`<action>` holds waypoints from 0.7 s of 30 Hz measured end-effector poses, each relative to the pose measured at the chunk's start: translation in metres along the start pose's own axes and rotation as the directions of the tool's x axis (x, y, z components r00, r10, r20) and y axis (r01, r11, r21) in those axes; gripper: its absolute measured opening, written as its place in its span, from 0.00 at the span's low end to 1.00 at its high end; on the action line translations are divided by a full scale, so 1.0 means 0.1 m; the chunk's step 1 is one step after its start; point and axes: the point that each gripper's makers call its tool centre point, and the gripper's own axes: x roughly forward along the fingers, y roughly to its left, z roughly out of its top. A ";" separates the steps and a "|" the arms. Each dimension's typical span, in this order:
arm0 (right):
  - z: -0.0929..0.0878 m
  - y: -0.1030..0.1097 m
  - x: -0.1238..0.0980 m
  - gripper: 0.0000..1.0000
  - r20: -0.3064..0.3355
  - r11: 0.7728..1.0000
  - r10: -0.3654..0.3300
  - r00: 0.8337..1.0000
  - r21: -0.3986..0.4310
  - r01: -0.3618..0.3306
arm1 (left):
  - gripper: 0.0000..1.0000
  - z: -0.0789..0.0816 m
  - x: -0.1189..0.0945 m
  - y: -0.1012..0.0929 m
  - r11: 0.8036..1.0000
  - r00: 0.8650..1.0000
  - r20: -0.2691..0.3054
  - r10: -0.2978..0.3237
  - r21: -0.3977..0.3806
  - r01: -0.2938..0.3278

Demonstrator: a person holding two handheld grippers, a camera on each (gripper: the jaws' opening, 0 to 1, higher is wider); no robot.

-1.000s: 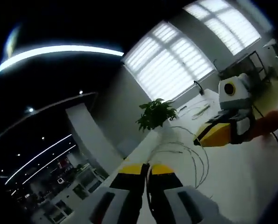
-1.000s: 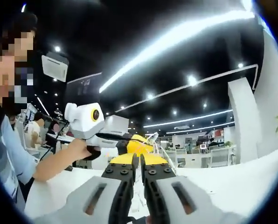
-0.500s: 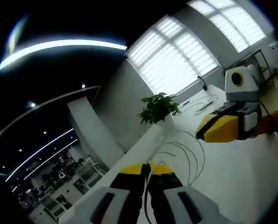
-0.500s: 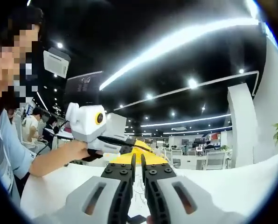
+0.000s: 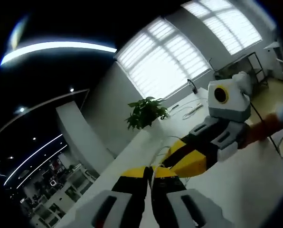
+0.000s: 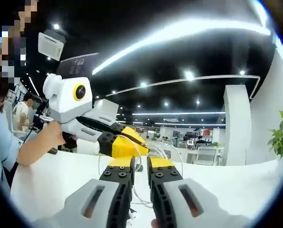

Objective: Peel open the Velcro strap on the desktop, arrange the wired earphones neatly onto it, and close the Velcro strap to secure them.

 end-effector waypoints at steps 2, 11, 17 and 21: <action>0.00 -0.02 0.00 0.10 -0.005 1.000 -0.009 1.000 0.001 0.009 | 0.06 -0.02 0.01 -0.03 1.000 1.000 -0.012 -0.004 0.015 0.004; -0.13 -0.24 -0.03 0.07 -0.065 0.991 -0.136 0.989 -0.023 0.135 | 0.06 0.00 0.00 -0.07 0.999 1.000 -0.016 -0.015 0.038 0.016; -0.13 -0.21 -0.01 0.07 -0.064 0.990 -0.135 0.989 -0.055 0.132 | 0.06 0.01 0.00 -0.08 0.999 0.999 -0.004 -0.034 0.018 0.034; -0.23 -0.41 -0.05 0.06 -0.121 0.968 -0.240 0.963 -0.104 0.228 | 0.06 0.00 0.01 -0.08 0.999 1.000 -0.009 -0.028 0.031 0.029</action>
